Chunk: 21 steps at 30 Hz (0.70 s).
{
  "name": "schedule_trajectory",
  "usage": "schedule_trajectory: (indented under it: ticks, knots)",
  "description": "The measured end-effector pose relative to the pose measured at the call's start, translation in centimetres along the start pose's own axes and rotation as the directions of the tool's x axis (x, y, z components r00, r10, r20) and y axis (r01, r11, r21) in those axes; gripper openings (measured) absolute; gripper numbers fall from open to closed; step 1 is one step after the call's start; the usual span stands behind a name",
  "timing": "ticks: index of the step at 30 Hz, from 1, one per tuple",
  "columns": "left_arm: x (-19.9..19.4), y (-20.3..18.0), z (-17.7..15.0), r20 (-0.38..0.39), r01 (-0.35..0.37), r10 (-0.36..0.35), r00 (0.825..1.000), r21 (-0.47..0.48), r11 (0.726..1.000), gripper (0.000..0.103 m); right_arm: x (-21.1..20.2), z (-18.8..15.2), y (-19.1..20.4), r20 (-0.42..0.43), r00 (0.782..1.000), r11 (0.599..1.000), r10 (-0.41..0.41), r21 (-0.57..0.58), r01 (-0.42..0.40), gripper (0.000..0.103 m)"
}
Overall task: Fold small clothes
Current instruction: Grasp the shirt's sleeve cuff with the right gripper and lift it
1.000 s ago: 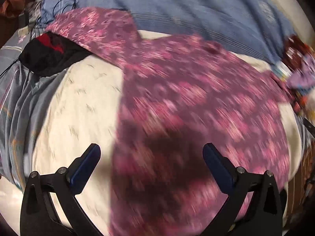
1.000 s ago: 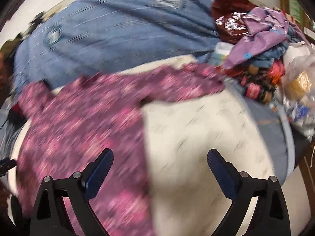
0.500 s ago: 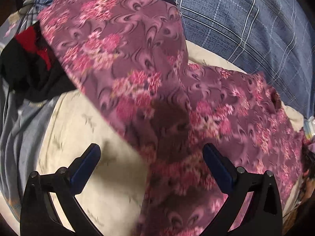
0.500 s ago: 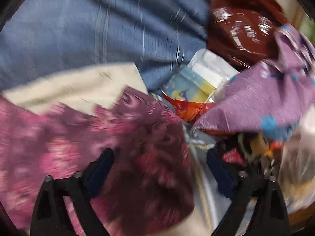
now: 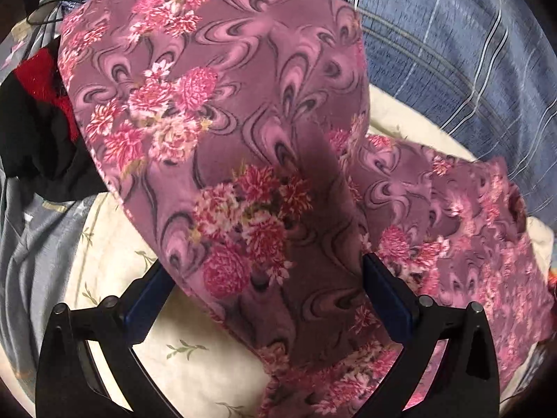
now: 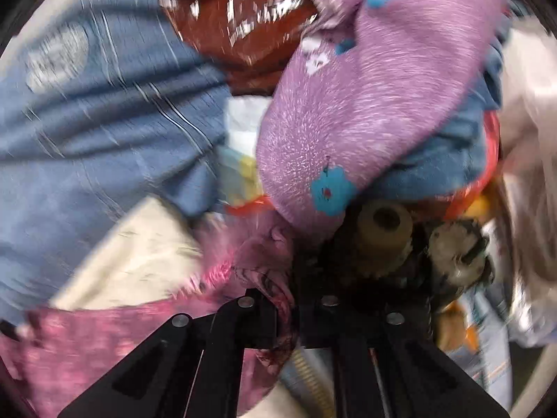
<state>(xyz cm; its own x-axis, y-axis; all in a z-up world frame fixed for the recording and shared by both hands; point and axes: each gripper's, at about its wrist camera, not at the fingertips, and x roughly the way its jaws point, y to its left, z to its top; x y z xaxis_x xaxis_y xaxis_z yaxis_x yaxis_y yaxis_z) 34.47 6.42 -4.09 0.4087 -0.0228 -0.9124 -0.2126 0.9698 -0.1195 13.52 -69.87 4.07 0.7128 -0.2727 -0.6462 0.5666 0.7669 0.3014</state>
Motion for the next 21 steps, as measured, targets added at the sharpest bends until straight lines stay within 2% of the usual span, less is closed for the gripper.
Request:
schedule_trajectory:
  ticks: [1,3,4,5,8,11,13,15,16,19,20,21]
  knots:
    - [-0.2,0.1,-0.1,0.005,0.027,-0.027,1.000,-0.006,1.000,0.103,-0.4,-0.3,-0.4,0.001,0.999,0.999,0.037,0.023,-0.037,0.018]
    - [-0.5,0.5,-0.1,0.009,0.073,-0.073,0.997,-0.019,0.997,0.103,-0.8,-0.9,-0.8,-0.019,0.996,0.995,0.082,0.063,-0.081,0.032]
    - [-0.6,0.6,-0.1,0.009,0.084,-0.084,0.996,-0.023,0.996,0.103,-0.6,-1.3,-0.8,-0.036,0.996,0.995,0.079,0.063,-0.077,0.044]
    - [-0.8,0.9,0.2,0.009,0.085,-0.085,0.996,-0.026,0.996,0.103,-0.5,-1.6,-0.6,-0.042,0.997,0.997,0.062,0.049,-0.060,0.046]
    - [0.2,0.7,1.5,-0.011,0.064,-0.065,0.998,-0.067,0.996,0.103,0.6,-2.1,0.8,-0.056,0.998,0.999,-0.023,-0.024,0.022,0.046]
    - [1.6,2.4,3.4,-0.027,0.070,-0.075,0.997,-0.134,0.988,0.103,2.3,-1.8,3.8,-0.071,0.992,0.991,-0.104,-0.093,0.097,0.046]
    - [1.8,3.2,3.7,-0.018,0.091,-0.095,0.995,-0.150,0.984,0.103,2.7,-1.7,5.1,-0.068,0.991,0.986,-0.114,-0.129,0.105,0.046]
    - [1.4,3.3,3.5,-0.003,0.106,-0.107,0.994,-0.123,0.987,0.103,2.6,-1.9,6.8,-0.053,0.993,0.973,-0.104,-0.215,0.090,0.046]
    - [1.3,3.4,3.4,-0.001,0.099,-0.099,0.995,-0.098,0.990,0.103,2.9,-2.0,7.7,-0.045,0.990,0.953,-0.131,-0.281,0.114,0.048]
    - [1.6,2.7,3.0,-0.006,0.072,-0.072,0.997,-0.048,0.996,0.103,4.3,-2.5,10.3,-0.012,0.971,0.848,-0.240,-0.489,0.203,0.054]
    - [1.5,2.5,2.7,-0.008,0.064,-0.064,0.998,-0.038,0.997,0.103,5.5,-2.5,10.9,0.001,0.951,0.794,-0.310,-0.549,0.259,0.055]
    - [1.6,2.5,2.7,-0.004,0.057,-0.057,0.998,-0.028,0.998,0.103,6.1,-2.5,10.8,-0.002,0.938,0.769,-0.347,-0.573,0.283,0.054]
